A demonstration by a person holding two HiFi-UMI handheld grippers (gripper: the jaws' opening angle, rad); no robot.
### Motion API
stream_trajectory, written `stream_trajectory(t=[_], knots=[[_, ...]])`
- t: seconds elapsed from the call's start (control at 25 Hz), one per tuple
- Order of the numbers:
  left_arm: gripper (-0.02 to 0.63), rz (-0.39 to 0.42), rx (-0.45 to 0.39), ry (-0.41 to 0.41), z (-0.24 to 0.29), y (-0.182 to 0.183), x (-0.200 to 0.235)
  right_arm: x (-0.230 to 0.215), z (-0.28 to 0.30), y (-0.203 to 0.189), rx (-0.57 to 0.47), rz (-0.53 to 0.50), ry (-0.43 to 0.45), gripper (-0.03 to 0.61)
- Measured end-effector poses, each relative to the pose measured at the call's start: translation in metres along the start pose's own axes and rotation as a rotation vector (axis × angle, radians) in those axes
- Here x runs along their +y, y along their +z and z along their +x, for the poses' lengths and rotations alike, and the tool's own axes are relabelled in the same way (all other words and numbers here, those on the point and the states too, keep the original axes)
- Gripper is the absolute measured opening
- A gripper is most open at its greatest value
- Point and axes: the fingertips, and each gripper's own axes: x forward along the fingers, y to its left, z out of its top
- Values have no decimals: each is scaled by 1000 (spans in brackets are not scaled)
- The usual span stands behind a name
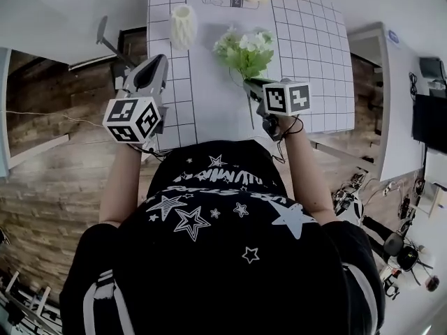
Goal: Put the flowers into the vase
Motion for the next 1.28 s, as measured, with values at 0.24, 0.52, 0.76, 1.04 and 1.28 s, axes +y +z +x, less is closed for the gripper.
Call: stream_trajectory(t=[0.24,0.52,0.76,1.04,1.28], knots=[[206,109,41,-55,18,-2,-2,36,-41,94,-253,-63,161,52],[417,244,9,-58,48,9,-5,105,-85,194,-499,-215,354,52],[466,366,-37,-65,76,31,-10,159,-126,271,-773,-300,507,52],[447,424,-160,-56,92,52,-10,184,-137,318,-990,-398,484,53],[339,399,-168,-76,98,49,-14,175,-106,328,-1026,-359,480,54]])
